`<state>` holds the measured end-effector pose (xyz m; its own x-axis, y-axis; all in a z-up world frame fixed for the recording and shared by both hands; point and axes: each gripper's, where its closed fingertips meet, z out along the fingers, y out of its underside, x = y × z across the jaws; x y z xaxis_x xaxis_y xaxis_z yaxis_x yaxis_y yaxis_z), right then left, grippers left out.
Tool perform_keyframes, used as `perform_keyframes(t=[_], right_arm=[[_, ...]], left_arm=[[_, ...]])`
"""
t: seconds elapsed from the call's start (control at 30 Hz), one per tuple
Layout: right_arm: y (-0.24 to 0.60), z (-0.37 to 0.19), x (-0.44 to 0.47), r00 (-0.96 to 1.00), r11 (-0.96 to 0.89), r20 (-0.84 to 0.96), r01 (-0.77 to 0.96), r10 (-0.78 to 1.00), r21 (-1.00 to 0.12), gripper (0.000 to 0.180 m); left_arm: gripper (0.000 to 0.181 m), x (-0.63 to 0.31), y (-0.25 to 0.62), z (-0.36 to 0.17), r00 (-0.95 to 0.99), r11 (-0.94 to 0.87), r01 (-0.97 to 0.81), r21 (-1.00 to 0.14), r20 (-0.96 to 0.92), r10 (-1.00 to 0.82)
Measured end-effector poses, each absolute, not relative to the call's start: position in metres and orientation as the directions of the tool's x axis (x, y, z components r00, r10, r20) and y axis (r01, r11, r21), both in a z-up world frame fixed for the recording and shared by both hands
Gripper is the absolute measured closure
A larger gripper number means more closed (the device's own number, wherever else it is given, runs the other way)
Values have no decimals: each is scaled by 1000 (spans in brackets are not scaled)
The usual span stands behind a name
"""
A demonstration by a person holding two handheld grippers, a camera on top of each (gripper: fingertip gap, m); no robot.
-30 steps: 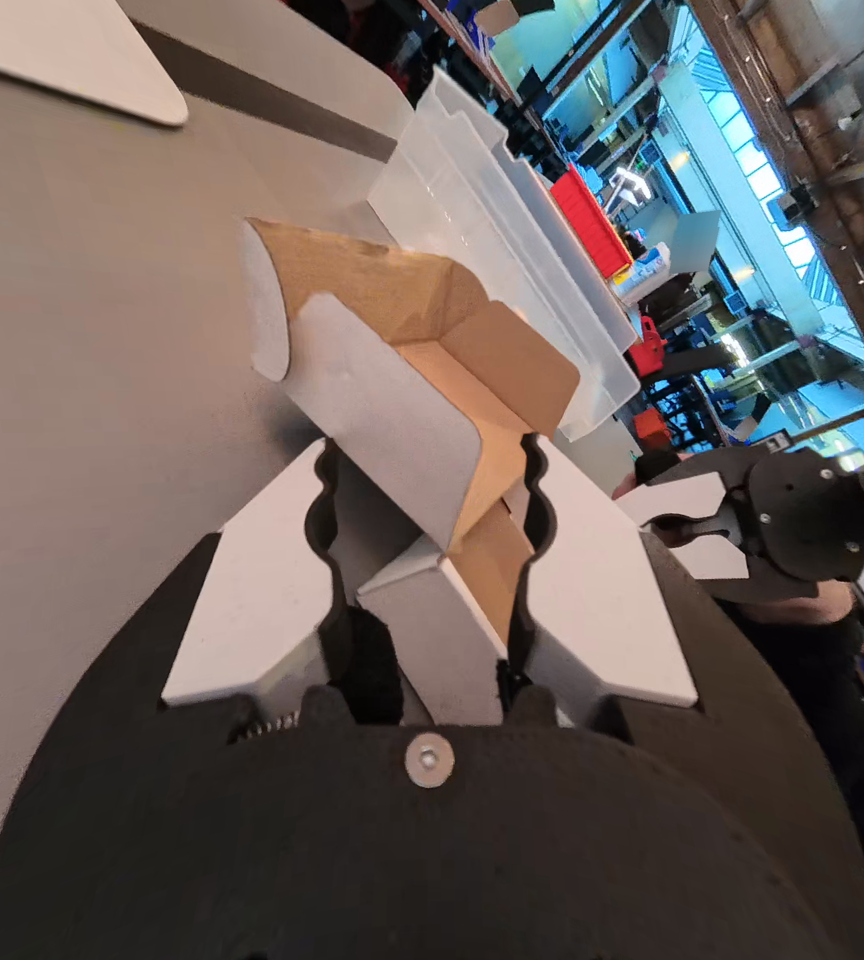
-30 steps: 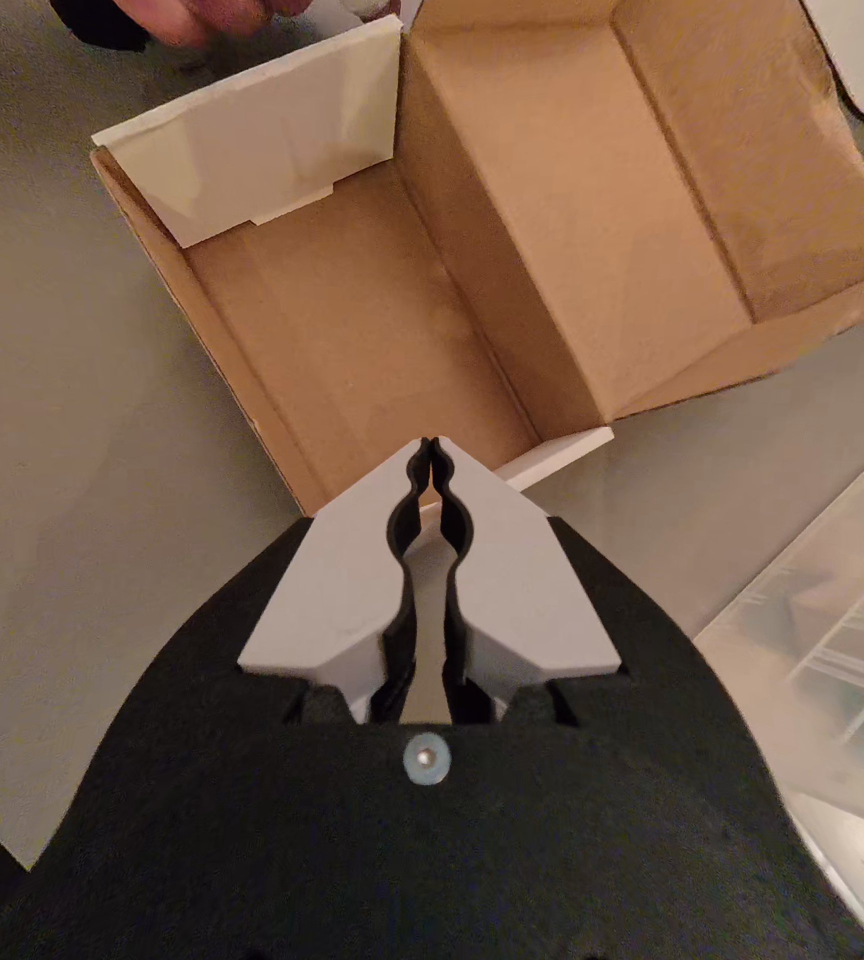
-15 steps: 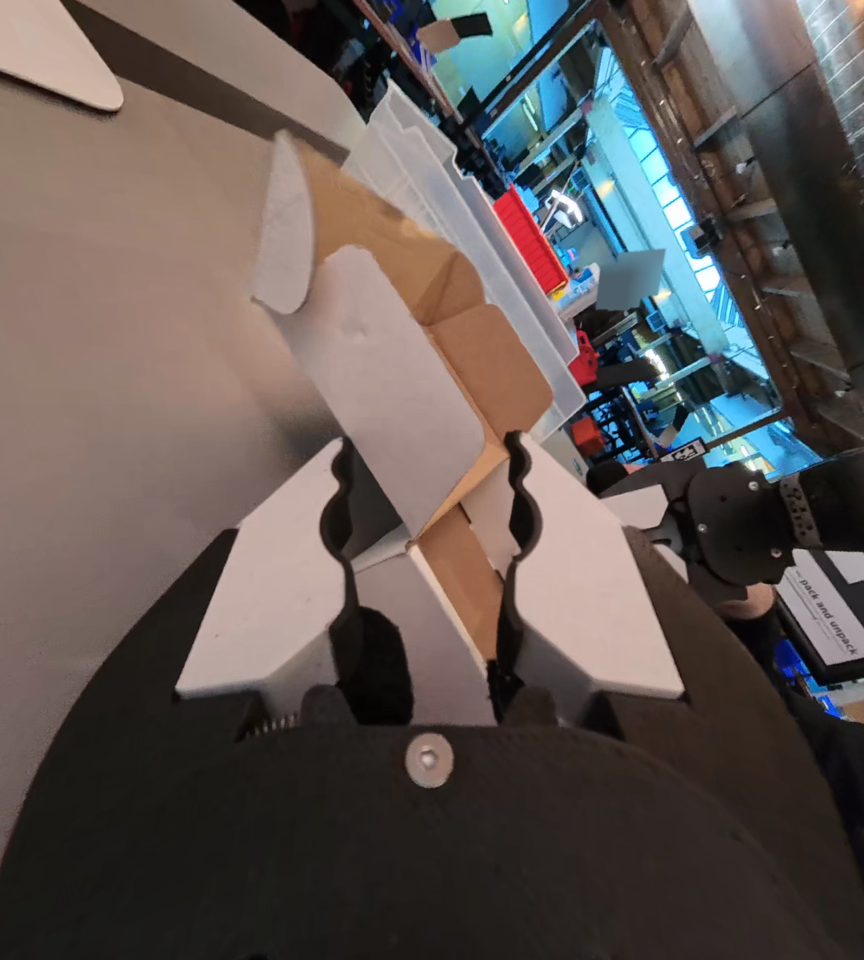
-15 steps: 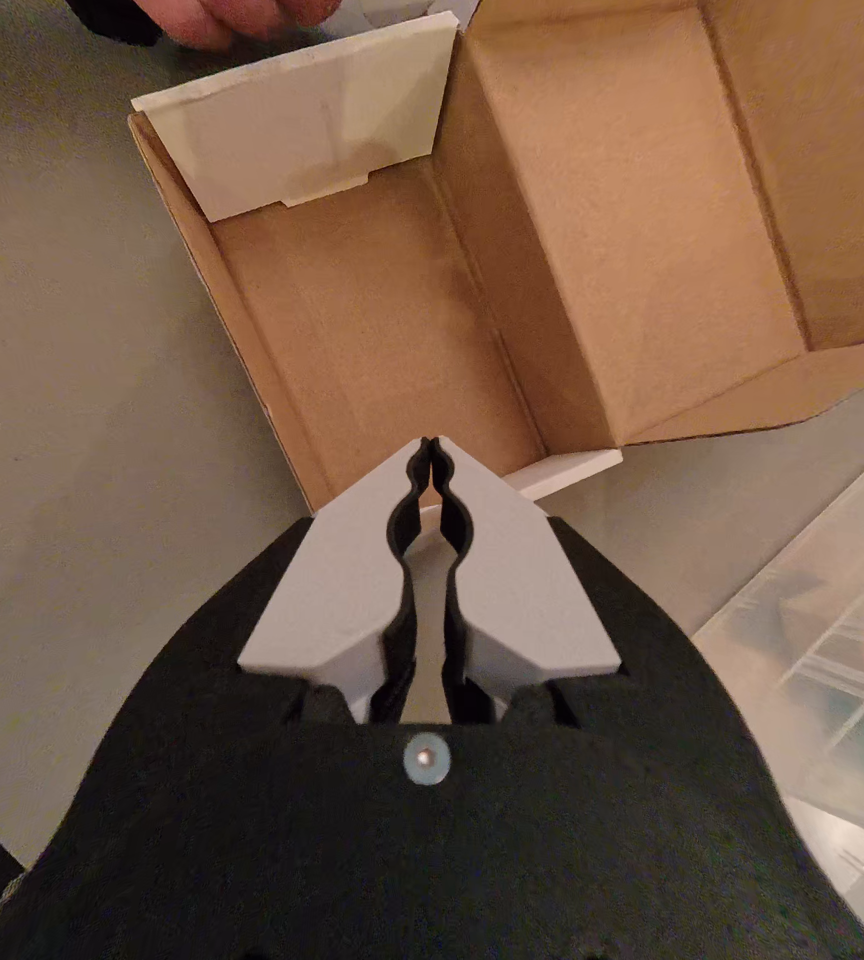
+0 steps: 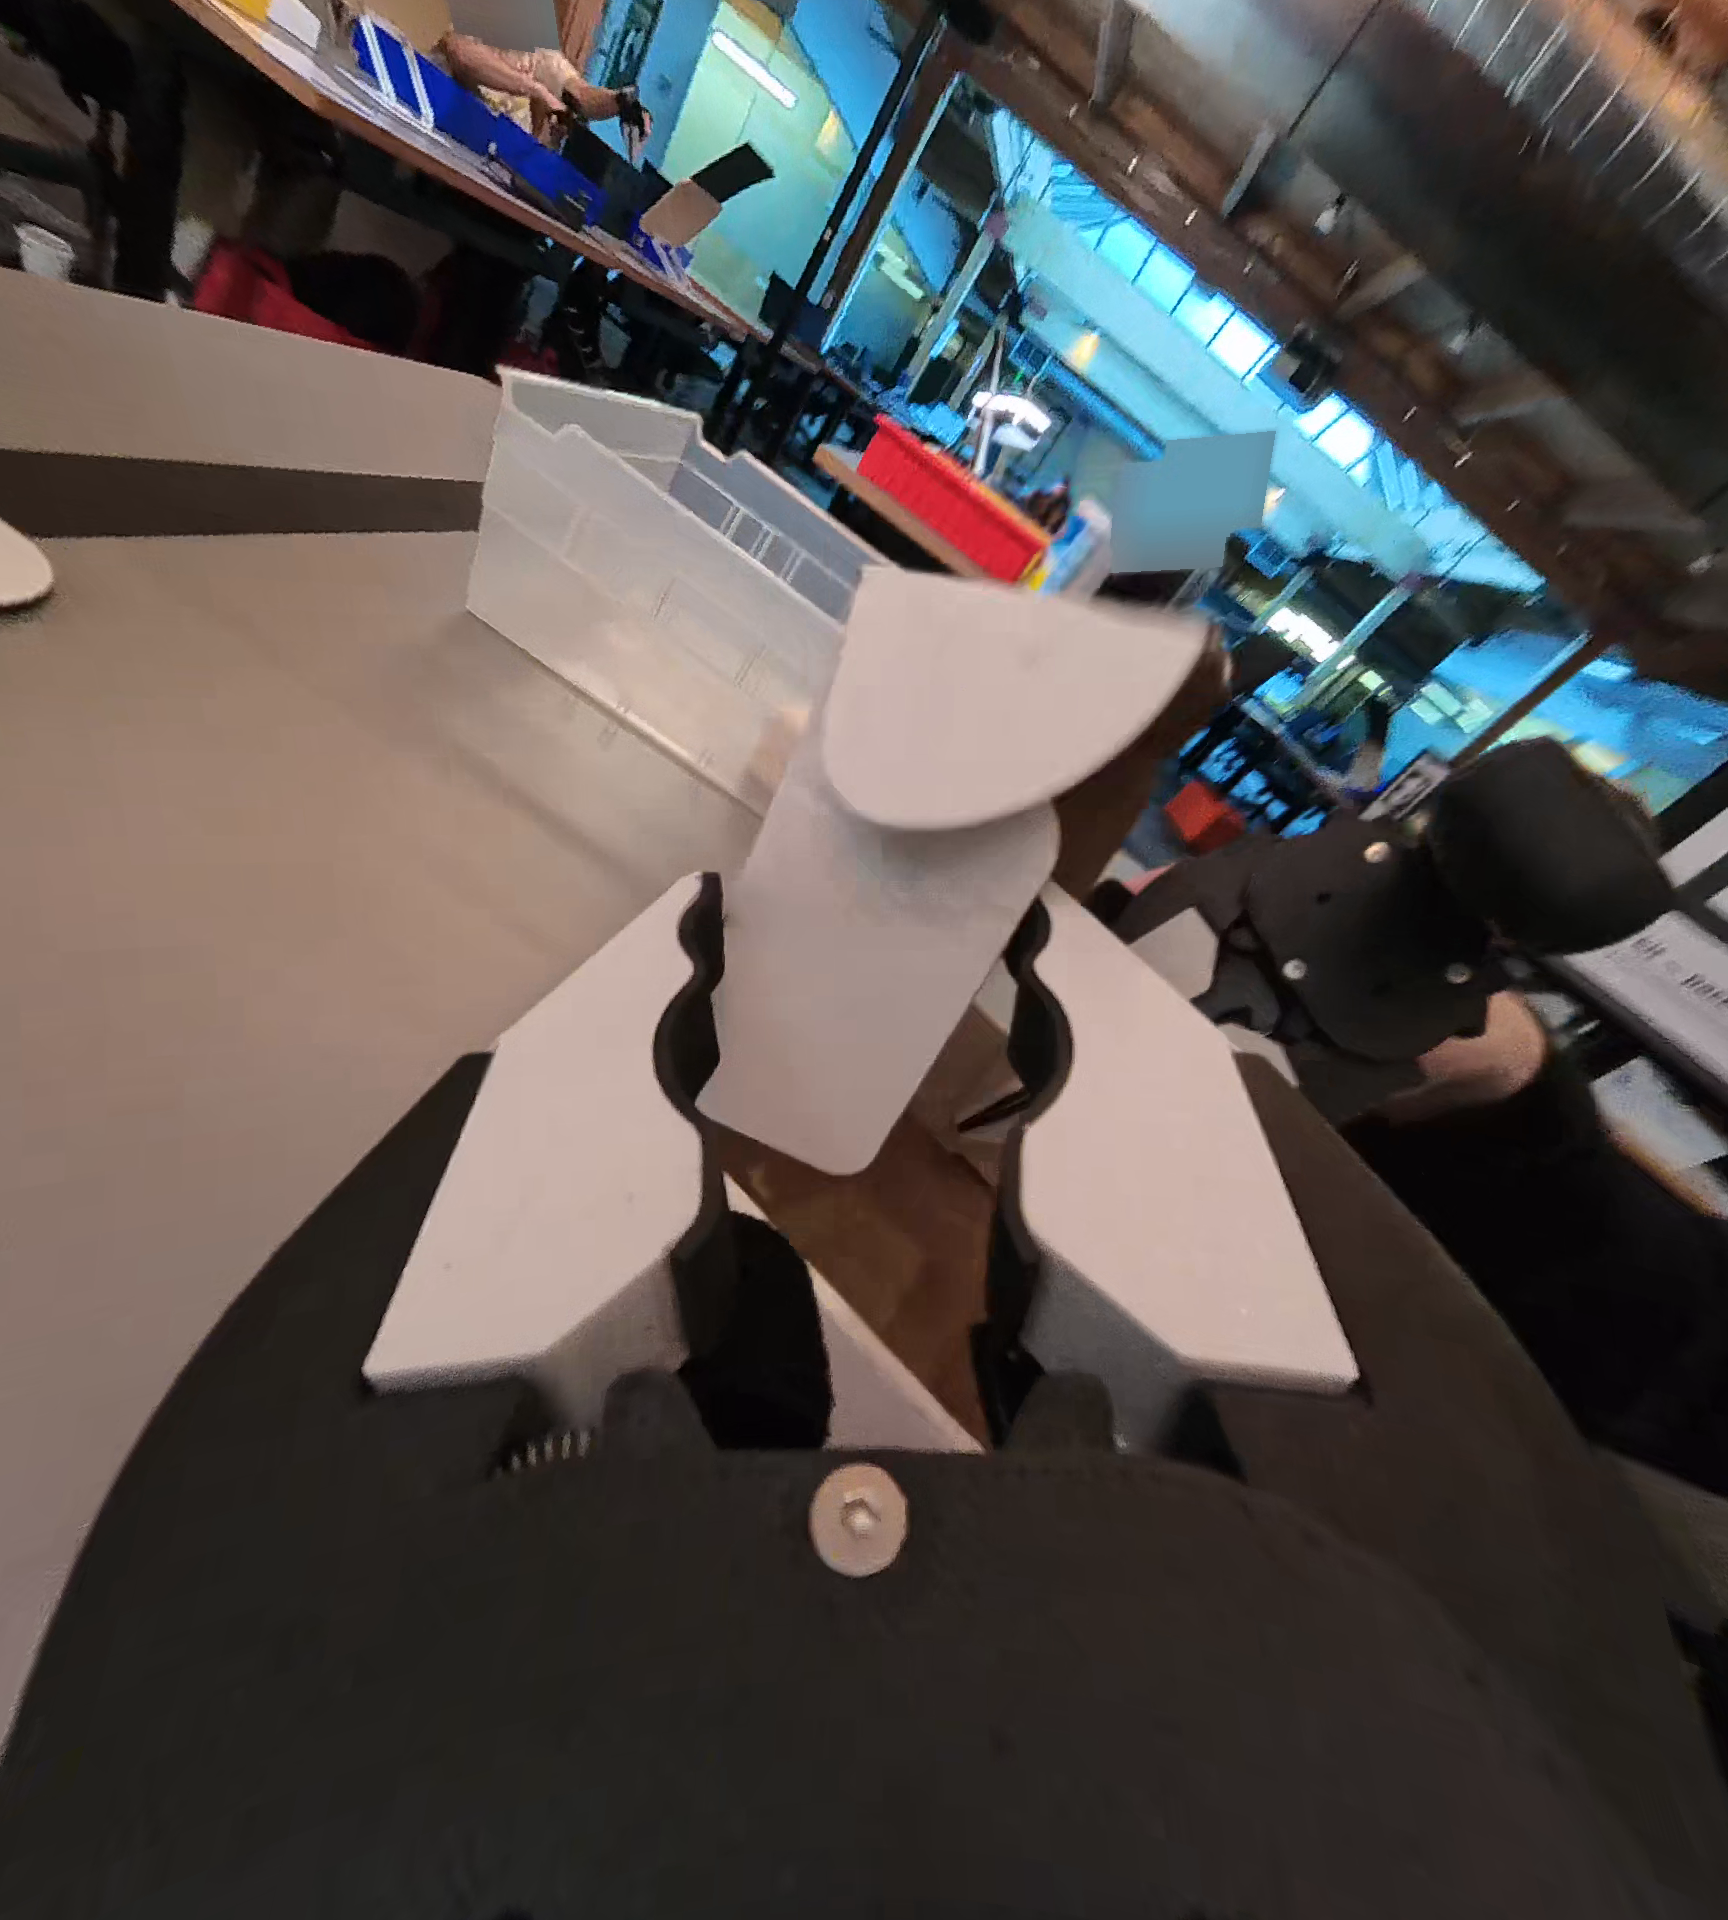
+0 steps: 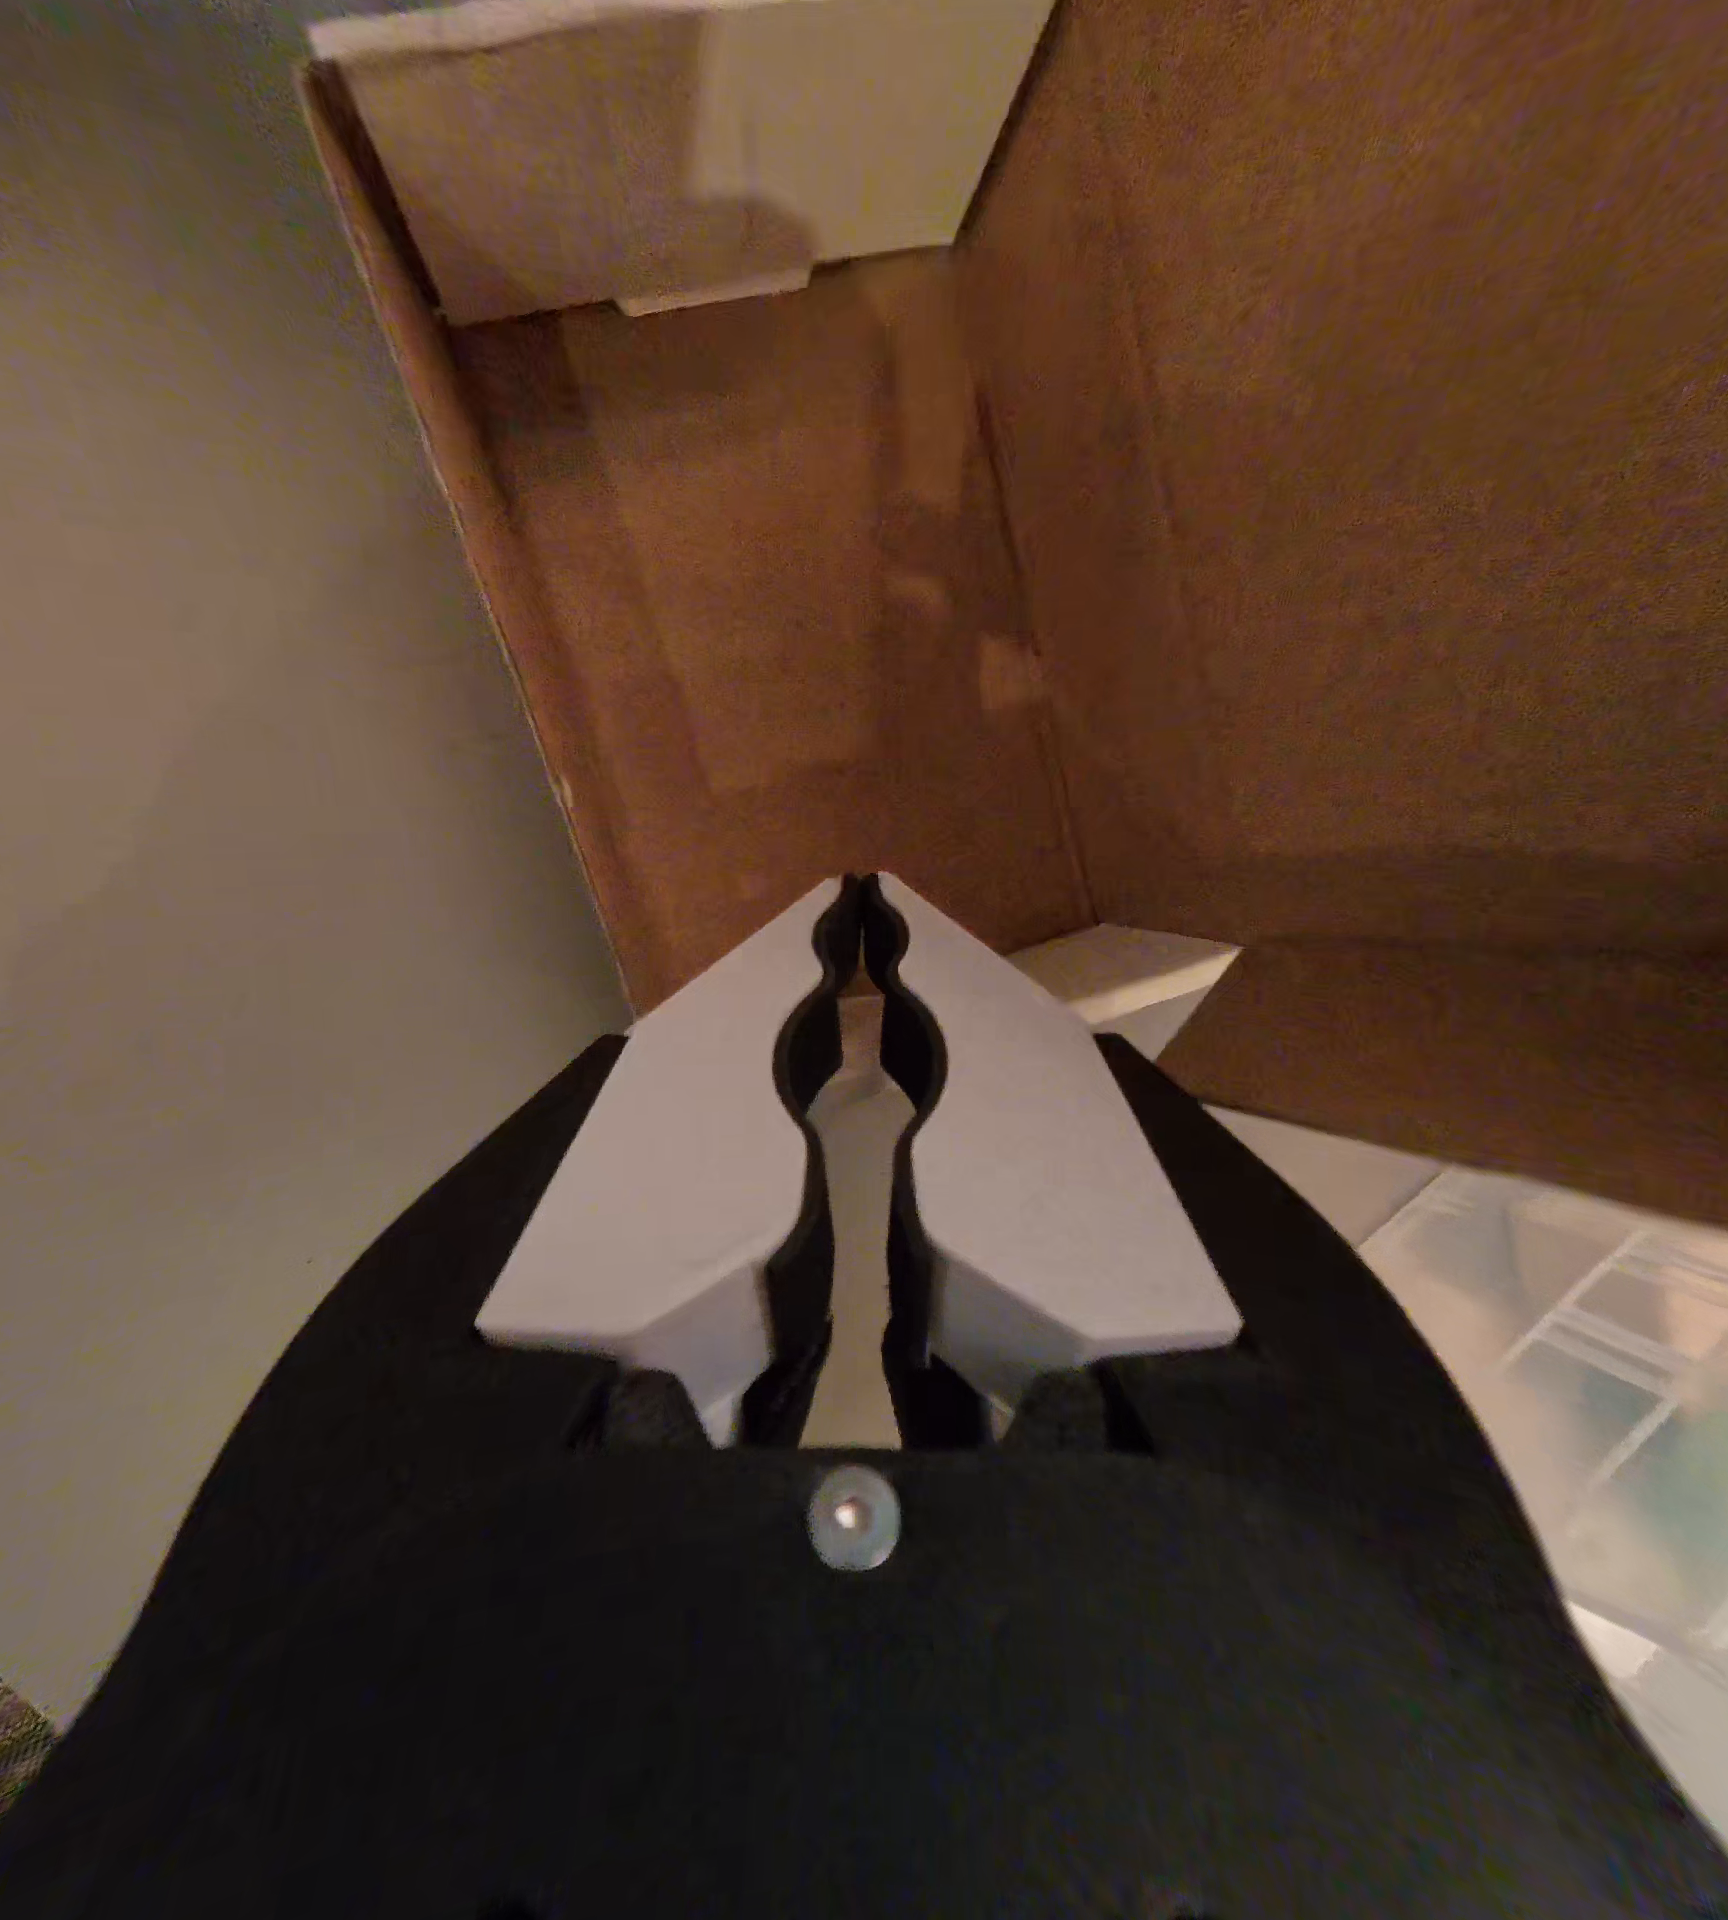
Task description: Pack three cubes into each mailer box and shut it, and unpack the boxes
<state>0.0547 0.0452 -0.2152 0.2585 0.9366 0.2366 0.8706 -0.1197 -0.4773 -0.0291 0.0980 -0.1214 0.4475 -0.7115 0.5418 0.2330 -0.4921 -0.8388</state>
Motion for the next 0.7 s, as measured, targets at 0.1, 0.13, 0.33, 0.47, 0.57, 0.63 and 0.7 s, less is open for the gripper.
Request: perform_keyframes(t=[0.1,0.13,0.33,0.47,0.57,0.63,0.7], right_arm=[[45,-215,53,242,-97,263,880,934,-464,180],[45,-215,53,236,-88,274,882,932,-462,180],[47,-210,50,236,-34,351,868,906,-495,180],[49,-204,51,259,16,424,838,868,-545,180],[43,-189,56,283,65,469,798,836,-599,180],[36,-173,64,309,70,454,760,836,-647,170],[39,-156,81,348,38,428,738,834,-674,167]], left_arm=[[133,-31,97,-130,556,-419,160,-894,433,-710],[133,-30,94,-131,571,-400,148,-904,408,-712],[133,-37,83,-145,669,-286,-5,-958,209,-714],[134,-39,78,-148,692,-243,-53,-969,140,-708],[134,-39,76,-150,697,-222,-86,-971,101,-710],[134,-39,75,-150,696,-225,-85,-971,104,-710],[134,-39,76,-150,697,-226,-85,-970,104,-710]])
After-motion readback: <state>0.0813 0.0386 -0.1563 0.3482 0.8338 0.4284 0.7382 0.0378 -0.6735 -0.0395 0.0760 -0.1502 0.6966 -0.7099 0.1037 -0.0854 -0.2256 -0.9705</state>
